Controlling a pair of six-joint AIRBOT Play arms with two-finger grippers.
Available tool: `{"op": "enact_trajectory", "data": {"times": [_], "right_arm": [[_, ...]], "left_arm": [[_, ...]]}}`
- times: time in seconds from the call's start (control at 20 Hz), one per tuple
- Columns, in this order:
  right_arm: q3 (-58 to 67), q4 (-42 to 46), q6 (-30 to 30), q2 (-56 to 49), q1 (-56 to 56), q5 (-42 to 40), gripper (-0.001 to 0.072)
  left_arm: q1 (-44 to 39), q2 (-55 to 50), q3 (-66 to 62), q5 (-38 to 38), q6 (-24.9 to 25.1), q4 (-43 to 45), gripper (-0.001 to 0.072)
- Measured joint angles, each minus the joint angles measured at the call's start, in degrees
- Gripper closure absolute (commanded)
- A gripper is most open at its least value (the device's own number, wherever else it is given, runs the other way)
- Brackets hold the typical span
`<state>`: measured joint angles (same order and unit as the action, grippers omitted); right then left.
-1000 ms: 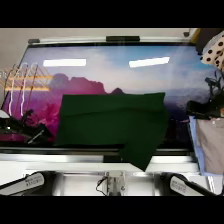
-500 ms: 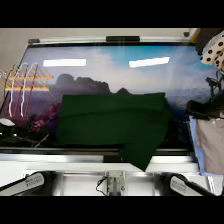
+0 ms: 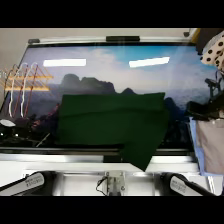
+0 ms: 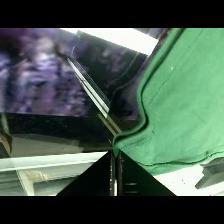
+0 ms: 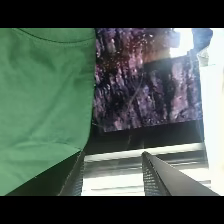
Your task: Fold the shirts.
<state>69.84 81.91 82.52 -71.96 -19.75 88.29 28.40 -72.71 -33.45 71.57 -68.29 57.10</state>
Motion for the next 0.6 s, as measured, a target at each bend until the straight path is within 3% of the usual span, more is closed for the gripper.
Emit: {"op": "enact_trajectory", "data": {"times": [0.25, 0.6], "right_arm": [[-15.04, -2.27, -3.41, 6.19, -1.77, -1.46, 0.0208], [-37.79, -10.84, -5.86, 14.14, 1.20, -13.00, 0.0209]], "left_arm": [[0.00, 0.07, 0.00, 0.48, 1.11, -0.31, 0.0675], [0.00, 0.07, 0.00, 0.59, 1.70, -0.37, 0.0675]]}}
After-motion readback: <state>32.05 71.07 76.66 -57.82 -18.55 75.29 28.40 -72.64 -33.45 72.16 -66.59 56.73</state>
